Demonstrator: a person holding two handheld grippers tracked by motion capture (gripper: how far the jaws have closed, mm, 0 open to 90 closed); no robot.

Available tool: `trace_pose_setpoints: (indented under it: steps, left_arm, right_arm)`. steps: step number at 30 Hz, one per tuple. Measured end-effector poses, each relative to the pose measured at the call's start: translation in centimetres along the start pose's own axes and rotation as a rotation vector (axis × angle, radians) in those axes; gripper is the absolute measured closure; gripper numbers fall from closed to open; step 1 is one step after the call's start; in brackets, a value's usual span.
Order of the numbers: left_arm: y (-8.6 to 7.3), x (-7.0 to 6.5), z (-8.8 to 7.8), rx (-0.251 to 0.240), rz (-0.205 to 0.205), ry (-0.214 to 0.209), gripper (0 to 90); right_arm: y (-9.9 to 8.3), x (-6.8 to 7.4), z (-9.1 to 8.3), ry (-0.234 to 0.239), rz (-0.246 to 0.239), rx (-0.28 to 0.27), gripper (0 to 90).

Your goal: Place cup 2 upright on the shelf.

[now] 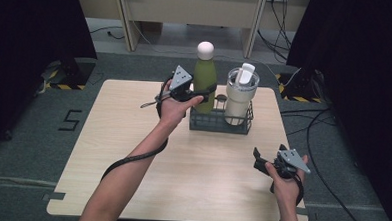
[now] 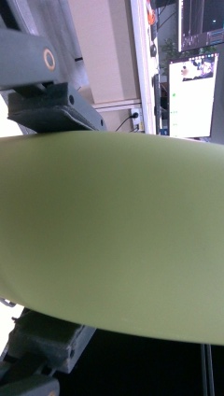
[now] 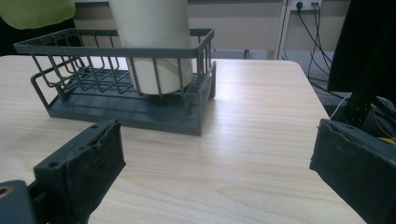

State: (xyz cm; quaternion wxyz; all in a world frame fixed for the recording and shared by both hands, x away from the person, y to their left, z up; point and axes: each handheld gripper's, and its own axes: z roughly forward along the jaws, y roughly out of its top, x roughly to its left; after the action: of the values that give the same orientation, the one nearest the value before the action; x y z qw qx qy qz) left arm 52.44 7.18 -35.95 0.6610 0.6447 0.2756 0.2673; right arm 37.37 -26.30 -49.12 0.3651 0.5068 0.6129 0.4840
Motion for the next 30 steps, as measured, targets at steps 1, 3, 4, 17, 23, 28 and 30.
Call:
trace_pose_setpoints:
  steps: [1,3,4,17,23,28,30]
  left_arm:
    - [0.0,0.0,0.1,-0.003,-0.003,0.002,20.1]
    - [0.1,0.2,0.4,-0.003,-0.007,0.005,20.1]
    - [0.1,0.2,0.4,-0.003,-0.008,0.006,20.1]
    - [-0.5,1.0,1.5,0.015,-0.019,0.042,20.1]
    - [-1.1,1.3,2.2,0.026,-0.034,0.056,20.1]
    - [-1.6,1.6,2.7,0.046,-0.028,0.071,20.1]
    - [-1.9,1.6,2.9,0.052,-0.032,0.072,20.1]
  right_arm:
    - [0.0,0.0,0.0,0.0,0.0,0.001,2.5]
    - [0.0,0.0,0.0,0.0,-0.001,0.0,2.5]
    - [0.0,0.0,0.0,-0.001,0.001,0.0,2.5]
    - [-0.1,0.0,0.1,0.004,-0.001,0.001,2.5]
    - [-0.1,0.0,0.1,0.006,-0.004,0.003,2.5]
    - [-0.1,0.0,0.1,0.005,-0.006,0.005,2.5]
    - [-0.2,0.0,0.2,0.006,-0.005,0.006,2.5]
